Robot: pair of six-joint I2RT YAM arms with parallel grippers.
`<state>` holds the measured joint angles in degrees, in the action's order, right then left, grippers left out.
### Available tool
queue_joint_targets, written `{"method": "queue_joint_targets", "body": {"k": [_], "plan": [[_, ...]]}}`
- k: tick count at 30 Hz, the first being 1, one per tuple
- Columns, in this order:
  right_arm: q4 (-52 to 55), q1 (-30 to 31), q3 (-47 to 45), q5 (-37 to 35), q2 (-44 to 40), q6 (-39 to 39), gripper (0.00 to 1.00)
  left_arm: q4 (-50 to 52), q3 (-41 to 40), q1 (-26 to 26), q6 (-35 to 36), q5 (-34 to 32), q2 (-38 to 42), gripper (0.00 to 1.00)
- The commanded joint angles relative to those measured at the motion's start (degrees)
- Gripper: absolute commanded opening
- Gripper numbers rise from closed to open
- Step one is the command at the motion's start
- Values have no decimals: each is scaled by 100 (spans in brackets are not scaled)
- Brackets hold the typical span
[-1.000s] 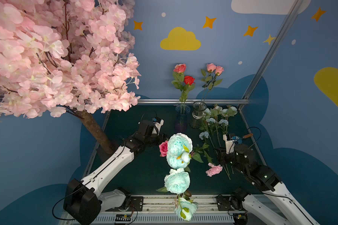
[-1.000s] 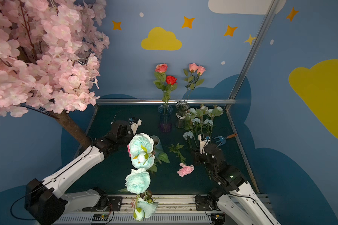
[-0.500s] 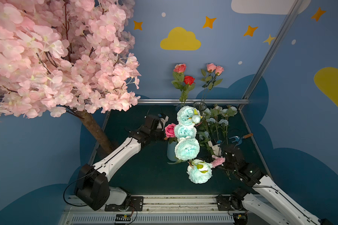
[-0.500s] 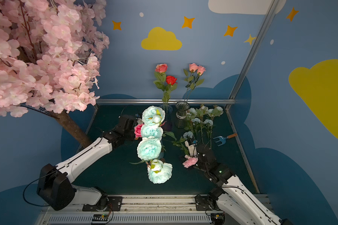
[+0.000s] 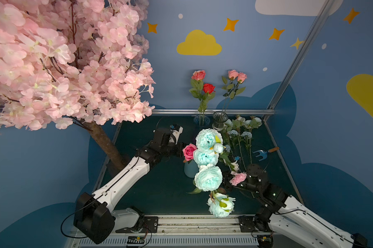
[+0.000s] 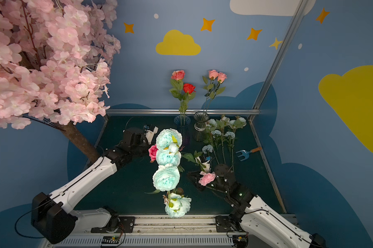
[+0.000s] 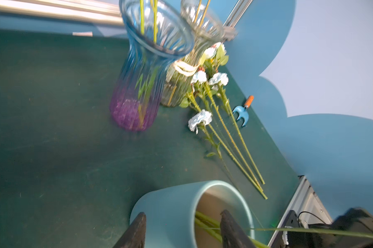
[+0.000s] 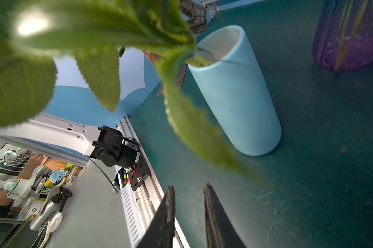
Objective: Pick out blue flowers from the vase
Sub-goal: Adjust the flower in the vase.
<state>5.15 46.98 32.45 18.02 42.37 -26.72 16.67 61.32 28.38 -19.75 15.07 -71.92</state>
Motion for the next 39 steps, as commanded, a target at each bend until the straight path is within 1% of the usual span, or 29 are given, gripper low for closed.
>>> {"method": "queue_joint_targets", "body": {"k": [1, 2, 6, 12, 13, 14, 15, 18, 19, 21, 24, 25, 27, 31, 32, 34, 39], "plan": [[-661, 30, 532, -79, 556, 220, 25, -195, -30, -24, -9, 81, 274, 56], [-709, 26, 578, -88, 727, 297, 25, -228, -35, -26, -6, 60, 344, 57], [-841, -48, 1221, -54, 1336, 602, 22, -624, -126, -35, -28, -37, 605, 57], [-706, -402, 1846, 203, 1859, 732, 20, -1578, -362, -94, -220, -133, 564, 57], [-655, -475, 1930, 240, 1918, 725, 21, -1743, -477, -103, -277, -130, 590, 57], [-561, -540, 2036, 261, 1972, 717, 21, -1929, -624, -104, -331, -321, 640, 57], [-434, -610, 2169, 285, 2047, 711, 21, -2187, -842, -104, -410, -370, 718, 57], [32, -790, 2615, 287, 2292, 750, 20, -2858, -1507, -108, -536, -361, 944, 57], [188, -849, 2785, 281, 2404, 771, 19, -2988, -1679, -113, -536, -335, 1016, 57], [448, -946, 3161, 404, 2731, 807, 17, -3123, -1926, -111, -466, -322, 1131, 57], [885, -984, 3876, 818, 3444, 910, 16, -3032, -2049, -133, -284, -381, 1230, 57], [1032, -980, 4110, 1002, 3723, 931, 16, -3025, -2060, -160, -272, -370, 1242, 57], [1337, -962, 4553, 1268, 4185, 976, 21, -3061, -2095, -180, -259, -302, 1247, 57], [1992, -809, 5147, 1351, 4784, 1220, 31, -3215, -2158, -188, -315, -206, 1148, 57], [2153, -773, 5226, 1291, 4834, 1309, 33, -3257, -2143, -196, -328, -206, 1089, 57], [2297, -734, 5234, 1098, 4797, 1389, 36, -3366, -2086, -201, -373, 66, 943, 57], [2209, -761, 4962, 848, 4314, 1381, 41, -3762, -1852, -199, -546, 561, 360, 57]]}}
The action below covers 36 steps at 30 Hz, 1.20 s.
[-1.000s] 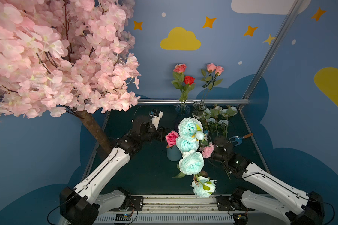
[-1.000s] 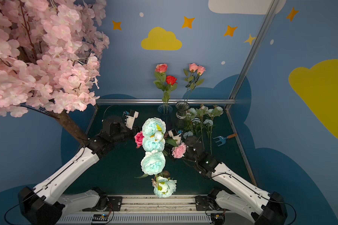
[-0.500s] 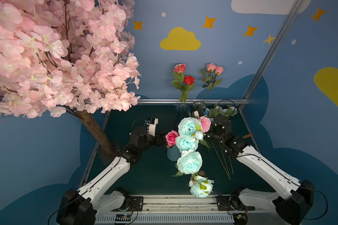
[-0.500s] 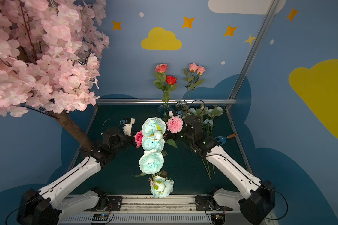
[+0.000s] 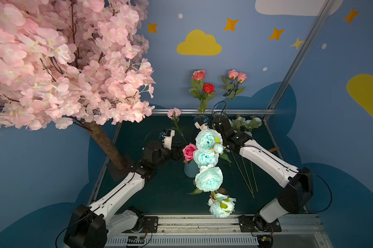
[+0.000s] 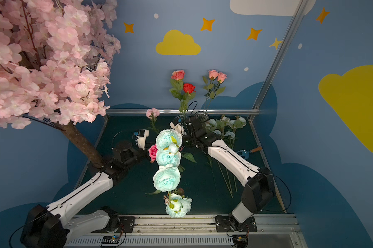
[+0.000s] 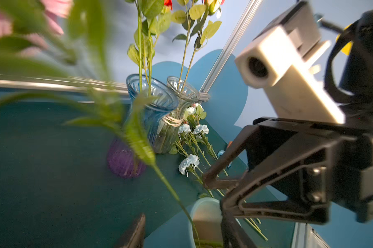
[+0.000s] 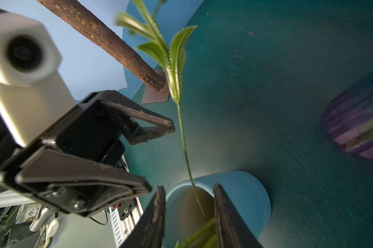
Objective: Pick out blue flowers from the vase
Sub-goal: Adjust the flower in the vase.
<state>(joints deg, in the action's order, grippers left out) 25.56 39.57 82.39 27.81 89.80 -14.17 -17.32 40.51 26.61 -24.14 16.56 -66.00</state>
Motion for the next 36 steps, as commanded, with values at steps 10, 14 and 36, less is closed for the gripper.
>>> {"method": "queue_joint_targets", "body": {"k": [10, 14, 36], "plan": [[-597, -151, -1552, -1059, -2200, 237, 44, -380, 391, -35, -204, 498, -575, 57], [-1197, -231, -2726, -1159, -3083, 351, 39, -344, 323, -18, -187, 448, -496, 57], [-4604, 58, -4127, 444, -2998, -70, 42, -377, 115, -23, -139, 343, -465, 57]]}}
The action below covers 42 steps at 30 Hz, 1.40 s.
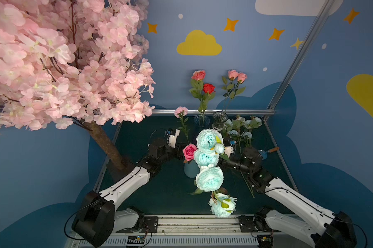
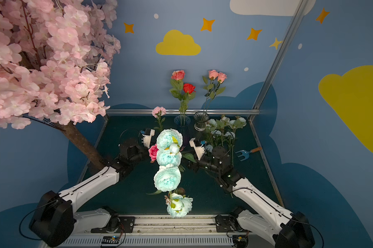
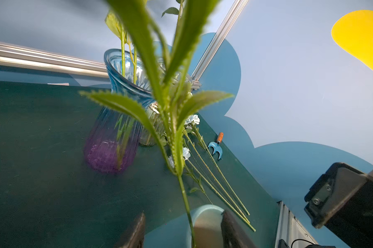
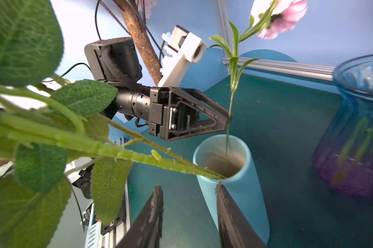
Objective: Pick out blue flowers from the vase
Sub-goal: Adjust the flower in the vase.
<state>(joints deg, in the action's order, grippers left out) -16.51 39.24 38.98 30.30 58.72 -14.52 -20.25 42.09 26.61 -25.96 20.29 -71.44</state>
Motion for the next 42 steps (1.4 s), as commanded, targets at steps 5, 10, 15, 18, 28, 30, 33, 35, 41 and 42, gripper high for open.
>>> {"method": "queue_joint_targets", "body": {"k": [5, 10, 15, 18, 28, 30, 33, 35, 41, 42], "plan": [[-543, 213, 180, 87, 231, -22, 42, -235, -105, -24, -34, 48, 70, 57], [-656, 302, 310, -26, 343, -24, 43, -299, -121, -20, -75, 91, 42, 57], [-882, 329, 485, -125, 648, -97, 42, -337, -157, -24, -89, 98, 51, 57], [-1011, 338, 567, -229, 779, -148, 34, -343, -172, -20, -80, 100, 64, 57], [-841, 364, 880, -467, 909, -62, 0, -392, -226, -28, -57, 114, 73, 57], [-757, 360, 954, -520, 899, -27, 0, -387, -245, -21, -41, 98, 95, 57], [-590, 364, 1120, -600, 886, 52, 0, -367, -271, -33, -21, 81, 129, 57], [-424, 363, 1285, -646, 895, 130, 0, -366, -281, -31, 5, 84, 147, 57], [246, 364, 1619, -668, 922, 334, 0, -345, -334, -47, 24, 49, 246, 57], [369, 364, 1579, -715, 902, 376, 2, -340, -341, -54, 21, 45, 267, 57]]}}
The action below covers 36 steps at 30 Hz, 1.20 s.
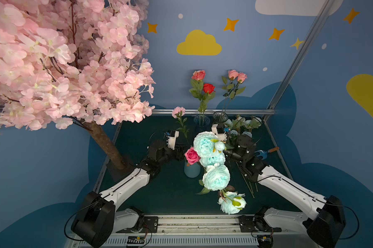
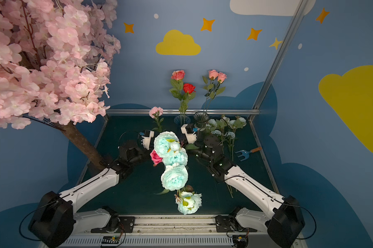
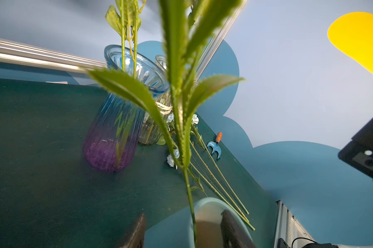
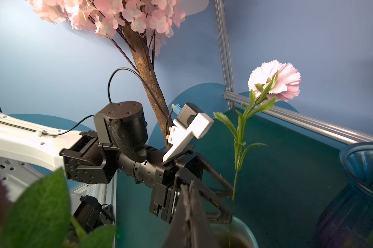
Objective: Pick out blue flowers from the vase
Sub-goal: Adjust the flower in the vase, then pick up the flower from the vase.
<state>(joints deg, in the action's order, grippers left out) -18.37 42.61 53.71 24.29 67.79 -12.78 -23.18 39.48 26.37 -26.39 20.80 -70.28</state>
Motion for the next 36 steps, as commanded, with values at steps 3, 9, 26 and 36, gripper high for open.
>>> {"method": "queue_joint_targets", "body": {"k": [3, 9, 26, 36], "plan": [[660, 12, -347, -396, -228, 193, 22, -39, -116, -51, 73, -21, 190, 57], [603, -51, -1235, -642, -790, 13, 38, -106, -143, -61, 49, 15, 166, 57], [-1352, 229, -1812, -371, -521, -194, 52, -148, -186, -85, 31, -15, 176, 57], [-1888, 311, -1548, -686, -42, -176, 44, -195, -178, -76, 25, 32, 117, 57]]}}
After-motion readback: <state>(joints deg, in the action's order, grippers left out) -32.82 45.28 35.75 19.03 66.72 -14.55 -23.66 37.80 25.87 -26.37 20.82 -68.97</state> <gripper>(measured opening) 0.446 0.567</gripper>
